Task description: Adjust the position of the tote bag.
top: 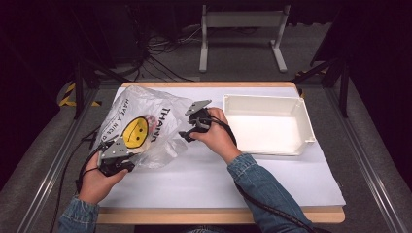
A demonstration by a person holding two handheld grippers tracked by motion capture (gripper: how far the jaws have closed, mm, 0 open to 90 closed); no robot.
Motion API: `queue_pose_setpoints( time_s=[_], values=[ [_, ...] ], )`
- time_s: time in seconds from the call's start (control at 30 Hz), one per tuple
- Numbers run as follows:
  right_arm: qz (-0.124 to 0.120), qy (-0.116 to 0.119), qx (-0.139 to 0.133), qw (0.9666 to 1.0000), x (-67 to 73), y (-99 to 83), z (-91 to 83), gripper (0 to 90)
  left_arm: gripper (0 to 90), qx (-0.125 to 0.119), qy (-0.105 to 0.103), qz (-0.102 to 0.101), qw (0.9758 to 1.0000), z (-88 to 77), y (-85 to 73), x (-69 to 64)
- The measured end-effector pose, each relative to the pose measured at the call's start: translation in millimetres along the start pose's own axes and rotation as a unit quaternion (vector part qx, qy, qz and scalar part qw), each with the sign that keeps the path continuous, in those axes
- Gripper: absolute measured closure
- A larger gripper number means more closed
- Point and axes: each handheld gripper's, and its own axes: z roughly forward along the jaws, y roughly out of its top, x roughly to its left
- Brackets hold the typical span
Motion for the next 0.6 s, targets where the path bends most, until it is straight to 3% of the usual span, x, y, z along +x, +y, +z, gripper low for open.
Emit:
queue_pose_setpoints(
  time_s=[0.27,0.43,0.5,0.6],
  values=[
    [-0.02,-0.018,0.012,0.9996,2.4,4.6,12.7,14.9,85.2,-0.002,-0.011,0.002,0.9999,-0.1,0.3,-0.8],
    [-0.006,-0.036,0.009,0.9993,-5.3,5.7,20.1,17.4,85.1,0.003,-0.018,0.006,0.9998,2.2,0.6,-2.0],
    [-0.006,-0.043,0.003,0.9991,-7.4,4.9,19.5,31.2,85.2,0.002,-0.016,0.003,0.9999,1.5,-0.1,-0.7],
    [0.002,-0.031,-0.003,0.9995,-8.5,2.4,15.5,62.8,85.5,0.002,-0.015,0.002,0.9999,-0.2,-0.8,0.6]
  ],
)
